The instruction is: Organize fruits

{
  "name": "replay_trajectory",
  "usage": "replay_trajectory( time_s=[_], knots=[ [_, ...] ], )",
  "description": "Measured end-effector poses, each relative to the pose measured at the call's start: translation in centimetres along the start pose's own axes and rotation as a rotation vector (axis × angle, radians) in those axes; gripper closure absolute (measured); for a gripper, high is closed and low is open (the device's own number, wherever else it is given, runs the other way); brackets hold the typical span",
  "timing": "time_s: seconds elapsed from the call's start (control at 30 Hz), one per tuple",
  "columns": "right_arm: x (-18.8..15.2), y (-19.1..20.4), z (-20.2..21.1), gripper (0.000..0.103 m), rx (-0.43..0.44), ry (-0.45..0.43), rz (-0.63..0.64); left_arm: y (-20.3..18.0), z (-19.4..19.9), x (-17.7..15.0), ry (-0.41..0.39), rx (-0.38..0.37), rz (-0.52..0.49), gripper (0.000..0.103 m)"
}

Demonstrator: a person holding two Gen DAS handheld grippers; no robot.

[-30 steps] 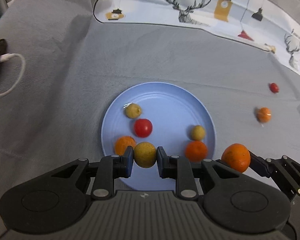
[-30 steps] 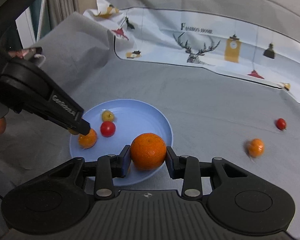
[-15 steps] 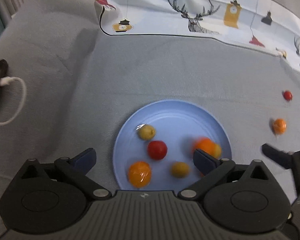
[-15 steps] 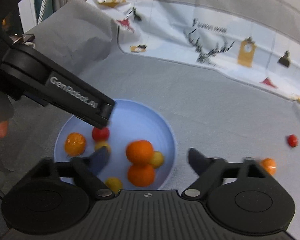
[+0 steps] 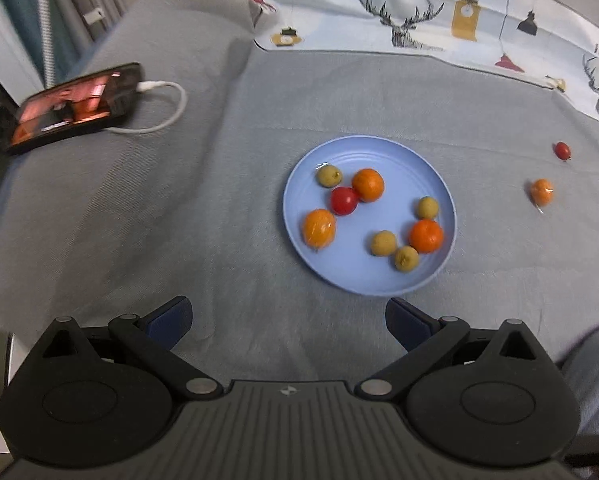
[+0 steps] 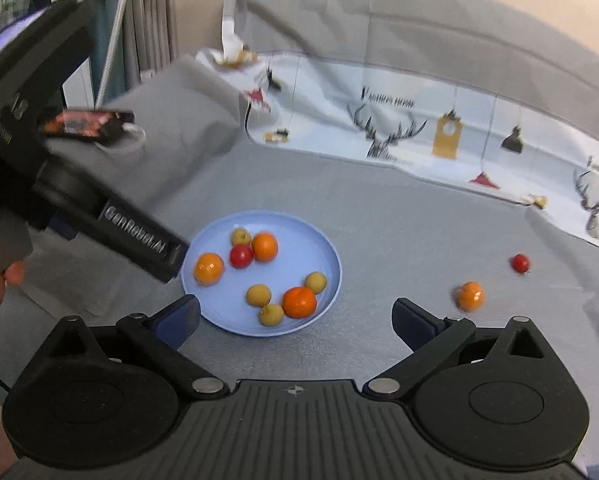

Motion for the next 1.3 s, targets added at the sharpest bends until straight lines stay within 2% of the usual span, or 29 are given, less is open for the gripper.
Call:
replay_trajectory(
  time_s=[0.23,0.53,0.83,1.3],
  knots=[
    [-0.4,0.2,4.6,0.001,-0.037,-0.079,-0.032,-0.1,4.1,-3.0,-0.065,-0.015,-0.009,0.0],
    [-1.1,0.4,8.1,0.001,-0.06,-0.141,-0.012,-0.7,6.6,-5.4,-0.115,-0.022,-0.028,0.0],
    [-1.3,0.9,9.6,0.001,-0.057,-0.174,0.001,-0.7,8.1,-6.4,-0.15,-0.018,-0.035,0.0],
    [-1.4,1.2,10.2,0.001,-0.057,-0.187,0.023,-0.3,8.6,-6.7,-0.16,-0.022,-0.026,0.0]
  ],
)
Point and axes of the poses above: each gripper's, at about its wrist camera, not at the fingertips, and z roughly against the way its jaws point, y to its left, x to its top, the point moved 5 cm from there along -z, roughly the way its jaws point, and after that the axes turned 2 degrees about -x, right-handed, at the moved point
